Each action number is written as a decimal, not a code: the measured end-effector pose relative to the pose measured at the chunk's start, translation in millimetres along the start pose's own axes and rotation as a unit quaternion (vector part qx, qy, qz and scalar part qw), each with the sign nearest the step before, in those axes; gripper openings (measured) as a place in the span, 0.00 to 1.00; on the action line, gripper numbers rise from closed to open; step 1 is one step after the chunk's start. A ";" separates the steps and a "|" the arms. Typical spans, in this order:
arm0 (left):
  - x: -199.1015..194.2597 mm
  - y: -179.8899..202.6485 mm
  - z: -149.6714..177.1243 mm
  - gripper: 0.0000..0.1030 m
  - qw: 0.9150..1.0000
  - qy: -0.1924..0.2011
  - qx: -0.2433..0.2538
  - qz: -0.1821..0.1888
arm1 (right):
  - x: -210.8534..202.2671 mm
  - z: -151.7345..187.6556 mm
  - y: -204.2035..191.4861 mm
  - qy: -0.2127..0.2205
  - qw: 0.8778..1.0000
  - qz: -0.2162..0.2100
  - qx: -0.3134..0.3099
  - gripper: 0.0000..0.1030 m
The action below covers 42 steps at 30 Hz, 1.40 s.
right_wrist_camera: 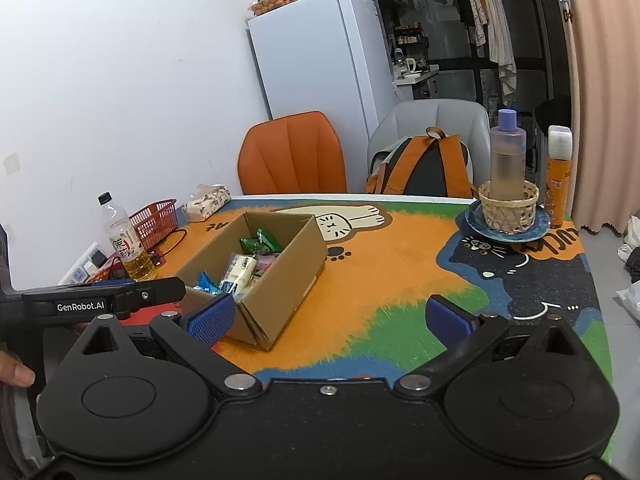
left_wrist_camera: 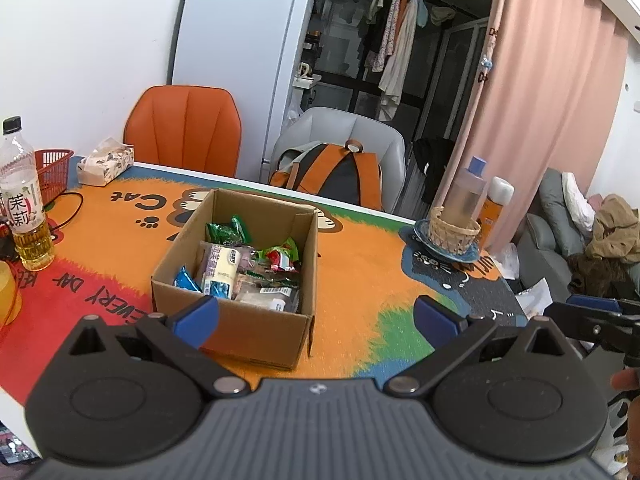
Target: Organize snacks
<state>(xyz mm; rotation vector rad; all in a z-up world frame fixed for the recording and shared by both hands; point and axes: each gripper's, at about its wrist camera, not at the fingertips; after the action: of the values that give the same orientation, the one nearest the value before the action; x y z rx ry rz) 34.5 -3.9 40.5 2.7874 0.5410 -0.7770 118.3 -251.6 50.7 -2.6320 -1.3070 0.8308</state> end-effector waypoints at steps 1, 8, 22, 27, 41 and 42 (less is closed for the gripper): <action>-1.6 0.9 0.8 1.00 1.000 0.000 0.003 -0.001 | -1.8 0.7 -0.6 0.001 1.000 0.001 -0.002 1.00; -9.9 2.8 3.2 1.00 1.000 -0.001 0.010 -0.003 | -10.5 1.1 -2.3 0.006 1.000 0.003 -0.005 1.00; -19.6 2.2 2.2 1.00 1.000 0.006 0.015 -0.002 | -17.7 1.3 -3.7 0.009 1.000 0.008 -0.008 1.00; -22.7 2.1 1.6 1.00 1.000 0.008 0.016 -0.002 | -19.8 0.7 -4.3 0.012 1.000 0.008 -0.009 1.00; -26.9 4.7 3.5 1.00 1.000 0.006 0.019 -0.001 | -21.5 1.0 -3.8 0.012 1.000 0.009 -0.011 1.00; -26.9 4.7 3.6 1.00 1.000 0.006 0.018 -0.002 | -21.5 1.3 -3.8 0.012 1.000 0.009 -0.011 1.00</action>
<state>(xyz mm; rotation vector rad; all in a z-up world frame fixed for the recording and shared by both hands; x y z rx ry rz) 13.4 -17.0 52.2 2.8270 0.5387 -0.7797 104.5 -265.8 60.0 -2.6655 -1.2967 0.7901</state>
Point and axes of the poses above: each gripper's, at about its wrist camera, not at the fingertips, and x roughly the way its jaws point, y to its right, z to its underside, and after that the axes turned 11 degrees about -z, right-handed
